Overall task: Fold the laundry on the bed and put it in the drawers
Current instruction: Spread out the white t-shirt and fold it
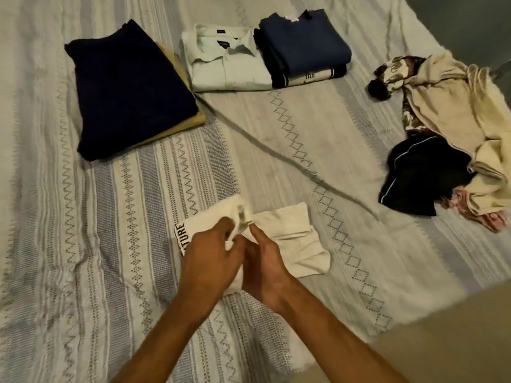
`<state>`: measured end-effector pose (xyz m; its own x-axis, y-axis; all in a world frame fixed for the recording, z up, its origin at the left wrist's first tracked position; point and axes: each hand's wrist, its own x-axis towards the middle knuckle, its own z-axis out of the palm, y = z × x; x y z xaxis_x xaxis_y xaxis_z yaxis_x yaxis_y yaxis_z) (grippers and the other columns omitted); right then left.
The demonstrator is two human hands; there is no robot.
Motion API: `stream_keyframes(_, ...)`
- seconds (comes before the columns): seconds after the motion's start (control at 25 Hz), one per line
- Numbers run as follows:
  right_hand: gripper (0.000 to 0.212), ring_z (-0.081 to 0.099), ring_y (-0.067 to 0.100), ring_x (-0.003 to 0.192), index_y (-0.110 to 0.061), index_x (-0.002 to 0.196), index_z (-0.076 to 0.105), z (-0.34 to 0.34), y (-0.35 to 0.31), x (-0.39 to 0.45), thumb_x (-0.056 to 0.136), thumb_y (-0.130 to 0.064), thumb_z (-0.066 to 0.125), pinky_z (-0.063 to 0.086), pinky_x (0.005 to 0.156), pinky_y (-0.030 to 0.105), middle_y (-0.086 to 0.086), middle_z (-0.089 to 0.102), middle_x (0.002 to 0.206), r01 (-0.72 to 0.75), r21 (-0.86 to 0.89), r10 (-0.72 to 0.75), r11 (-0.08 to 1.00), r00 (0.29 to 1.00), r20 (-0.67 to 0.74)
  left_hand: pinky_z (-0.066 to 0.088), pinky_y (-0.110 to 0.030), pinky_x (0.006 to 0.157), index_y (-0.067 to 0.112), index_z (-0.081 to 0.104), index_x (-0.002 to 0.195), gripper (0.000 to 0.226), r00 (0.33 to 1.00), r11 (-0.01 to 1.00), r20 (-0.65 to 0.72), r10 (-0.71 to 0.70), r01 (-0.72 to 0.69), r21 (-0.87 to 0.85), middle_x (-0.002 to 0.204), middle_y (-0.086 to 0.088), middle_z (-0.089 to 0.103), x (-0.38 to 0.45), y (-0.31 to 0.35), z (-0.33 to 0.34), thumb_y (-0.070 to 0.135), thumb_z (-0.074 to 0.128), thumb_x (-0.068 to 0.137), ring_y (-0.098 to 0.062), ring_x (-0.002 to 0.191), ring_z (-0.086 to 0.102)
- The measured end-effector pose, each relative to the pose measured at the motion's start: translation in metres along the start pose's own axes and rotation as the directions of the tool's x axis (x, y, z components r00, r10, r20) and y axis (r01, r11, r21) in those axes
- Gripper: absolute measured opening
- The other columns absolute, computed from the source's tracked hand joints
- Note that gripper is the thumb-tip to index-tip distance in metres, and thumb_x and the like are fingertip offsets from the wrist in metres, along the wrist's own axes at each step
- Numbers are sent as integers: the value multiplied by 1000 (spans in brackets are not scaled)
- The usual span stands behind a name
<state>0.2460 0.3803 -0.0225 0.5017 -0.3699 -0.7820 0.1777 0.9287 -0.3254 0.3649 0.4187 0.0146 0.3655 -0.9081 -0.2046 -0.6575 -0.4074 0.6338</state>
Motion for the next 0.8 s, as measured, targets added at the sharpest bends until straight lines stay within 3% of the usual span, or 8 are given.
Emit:
stream_keyframes(0.08, 61, 65, 34, 124, -12, 131, 72, -29, -18, -6, 96, -59, 53, 42, 115, 53, 16, 68, 134, 19, 88, -19, 996, 1000, 6, 45, -32, 62, 24, 60, 103, 23, 996, 997, 66, -60, 56, 55, 85, -1, 71, 7, 27, 36, 46, 56, 97, -26, 81, 68)
stream_keyframes(0.2, 46, 71, 31, 110, -11, 113, 78, -60, -25, 0, 89, -46, 60, 53, 100, 45, 15, 73, 121, -11, 145, 20, 989, 998, -62, 54, -33, 68, 29, 56, 95, 38, 984, 988, 89, -154, 152, 27, 83, 8, 69, 8, 35, 76, 66, 49, 94, -16, 78, 67)
stream_keyframes(0.32, 41, 74, 30, 103, -9, 103, 79, -63, -12, 9, 85, -42, 64, 56, 89, 40, 16, 74, 112, -63, 204, 77, 977, 995, -62, 58, -37, 76, 31, 56, 100, 29, 984, 986, 121, -134, 145, -84, 89, 12, 67, -3, 16, 89, 58, 44, 99, -9, 83, 67)
stream_keyframes(0.4, 52, 71, 33, 110, -6, 116, 76, -55, -3, 15, 87, -47, 64, 56, 94, 42, 15, 72, 122, -71, 244, 76, 967, 997, -12, 58, -36, 75, 32, 57, 109, 17, 994, 988, -9, -112, 110, -108, 98, 14, 66, -13, -1, 78, 44, 51, 100, -5, 88, 65)
stream_keyframes(0.48, 57, 69, 34, 115, -10, 128, 73, -45, -1, 23, 90, -52, 65, 51, 106, 50, 16, 70, 131, -46, 241, 37, 969, 998, 41, 52, -35, 82, 29, 55, 121, 24, 961, 988, -240, -135, 112, -107, 114, 12, 59, -18, -22, 54, 33, 63, 98, -10, 103, 58)
stream_keyframes(0.56, 55, 68, 38, 117, -18, 134, 69, -32, 0, 32, 90, -51, 70, 48, 105, 64, 15, 71, 130, -49, 134, 41, 990, 997, 63, 49, -39, 90, 27, 49, 130, 38, 894, 940, -322, -312, 241, -242, 127, 6, 54, -16, -49, 29, 34, 68, 97, -16, 114, 54)
stream_keyframes(0.68, 53, 69, 41, 116, -23, 135, 65, -19, 12, 49, 91, -52, 73, 48, 96, 76, 10, 73, 126, -148, -4, 148, 989, 989, -7, 56, -43, 83, 32, 45, 130, 40, 748, 604, -12, -664, 527, -598, 125, 1, 63, -3, -93, 16, 46, 65, 99, -19, 106, 65)
stream_keyframes(0.8, 55, 66, 37, 122, -15, 141, 60, -1, 35, 55, 96, -45, 69, 44, 106, 70, 14, 70, 132, -192, 71, 188, 979, 980, 59, 59, -52, 89, 32, 65, 121, 50, 689, 434, 232, -687, 645, -629, 115, 0, 75, -1, -130, 13, 68, 64, 87, -25, 104, 71)
